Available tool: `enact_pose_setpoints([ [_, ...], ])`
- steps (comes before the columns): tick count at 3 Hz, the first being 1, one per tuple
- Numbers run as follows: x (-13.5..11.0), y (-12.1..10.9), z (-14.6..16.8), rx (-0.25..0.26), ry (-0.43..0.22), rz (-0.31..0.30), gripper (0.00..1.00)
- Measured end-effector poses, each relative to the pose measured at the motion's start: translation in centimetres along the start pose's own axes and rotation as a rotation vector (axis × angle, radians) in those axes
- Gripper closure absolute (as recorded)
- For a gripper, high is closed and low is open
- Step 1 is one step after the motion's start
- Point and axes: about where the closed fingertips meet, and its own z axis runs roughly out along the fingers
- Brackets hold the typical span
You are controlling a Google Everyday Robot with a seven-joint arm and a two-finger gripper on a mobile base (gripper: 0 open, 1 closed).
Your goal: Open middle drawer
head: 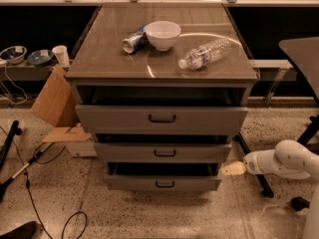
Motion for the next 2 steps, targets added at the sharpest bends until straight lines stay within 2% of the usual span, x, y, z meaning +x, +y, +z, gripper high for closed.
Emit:
enact_pose_setpoints([
  [1,-2.5,2.1,-0.9,-0.016,-0.070,-0.011,0.00],
  [2,-6.3,5.6,-1.2,-0.036,-0.118,-0.047,0.00],
])
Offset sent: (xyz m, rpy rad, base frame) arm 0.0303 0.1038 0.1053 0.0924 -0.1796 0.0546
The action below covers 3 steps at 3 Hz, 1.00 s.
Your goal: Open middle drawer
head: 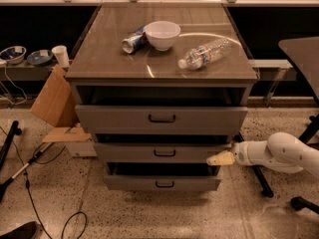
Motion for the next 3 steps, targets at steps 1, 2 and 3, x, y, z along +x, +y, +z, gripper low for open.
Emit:
enact_pose_setpoints([
  [1,-2.7,2.3,1.1,-0.014,-0.007,-0.027,0.00],
  [2,-3.3,3.3,2.1,-0.013,0.022,-0.036,0.00],
  [3,-3.3,3.3,2.1,-0.013,0.022,-0.036,0.00],
])
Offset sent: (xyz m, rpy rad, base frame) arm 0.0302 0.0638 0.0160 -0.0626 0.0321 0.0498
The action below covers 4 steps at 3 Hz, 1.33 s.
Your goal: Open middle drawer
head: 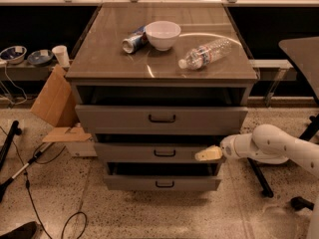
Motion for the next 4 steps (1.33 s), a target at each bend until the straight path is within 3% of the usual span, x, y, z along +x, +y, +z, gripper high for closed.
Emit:
enact_pose_setpoints([
  [2,2.6,-1.7,0.0,0.041,0.101,0.087,0.00],
  [4,2.9,-1.9,-0.5,0.050,0.104,0.105,0.00],
])
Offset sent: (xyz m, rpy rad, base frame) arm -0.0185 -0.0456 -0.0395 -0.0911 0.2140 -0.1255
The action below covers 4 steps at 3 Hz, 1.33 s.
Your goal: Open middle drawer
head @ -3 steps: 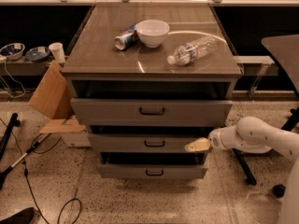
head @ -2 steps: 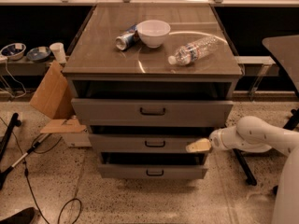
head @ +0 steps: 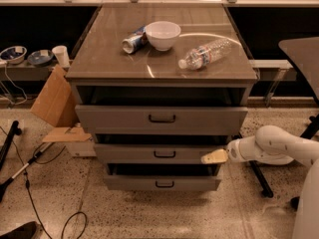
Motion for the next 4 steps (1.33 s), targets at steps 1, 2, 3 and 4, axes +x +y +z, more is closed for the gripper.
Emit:
enact_pose_setpoints([
  [1,1.8,-1.3,-0.3,0.011,0.027,0.046,0.00],
  [2,3.3,-2.2,-0.4,0.019,0.049,0.081,0.00],
  [3,3.6,-2.4,-0.4,0.023,0.048,0.089,0.00],
  [4,3.2,-2.7,0.2,0.024,0.034,0.093,0.00],
])
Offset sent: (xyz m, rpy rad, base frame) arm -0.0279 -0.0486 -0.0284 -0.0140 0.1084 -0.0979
